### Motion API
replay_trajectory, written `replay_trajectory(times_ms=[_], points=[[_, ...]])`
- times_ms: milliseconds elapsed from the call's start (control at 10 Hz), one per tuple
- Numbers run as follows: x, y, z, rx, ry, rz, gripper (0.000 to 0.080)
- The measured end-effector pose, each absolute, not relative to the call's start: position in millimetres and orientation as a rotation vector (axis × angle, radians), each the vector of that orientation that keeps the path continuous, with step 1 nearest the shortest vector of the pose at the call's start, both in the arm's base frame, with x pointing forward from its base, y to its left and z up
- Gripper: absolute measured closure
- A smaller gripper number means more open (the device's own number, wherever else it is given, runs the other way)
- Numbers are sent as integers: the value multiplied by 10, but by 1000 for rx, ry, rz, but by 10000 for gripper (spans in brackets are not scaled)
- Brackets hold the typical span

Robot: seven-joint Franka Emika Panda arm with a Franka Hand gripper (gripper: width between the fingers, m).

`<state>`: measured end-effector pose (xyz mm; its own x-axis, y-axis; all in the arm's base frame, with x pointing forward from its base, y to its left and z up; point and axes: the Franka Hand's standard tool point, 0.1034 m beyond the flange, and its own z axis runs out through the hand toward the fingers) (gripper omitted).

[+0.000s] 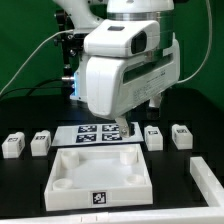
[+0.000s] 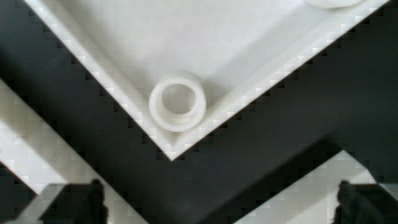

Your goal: Assemble one leg

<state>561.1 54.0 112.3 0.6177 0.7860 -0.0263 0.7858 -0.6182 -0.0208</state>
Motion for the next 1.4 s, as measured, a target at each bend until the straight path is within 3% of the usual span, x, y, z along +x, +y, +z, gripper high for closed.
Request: replay_trajectory(times_ms=[900, 1100, 1400], points=[[5573, 570, 1144, -2800, -1405, 53, 149], [5291, 597, 1171, -2674, -1647, 32, 149], [4865, 382, 1061, -2368, -2062, 31, 149]])
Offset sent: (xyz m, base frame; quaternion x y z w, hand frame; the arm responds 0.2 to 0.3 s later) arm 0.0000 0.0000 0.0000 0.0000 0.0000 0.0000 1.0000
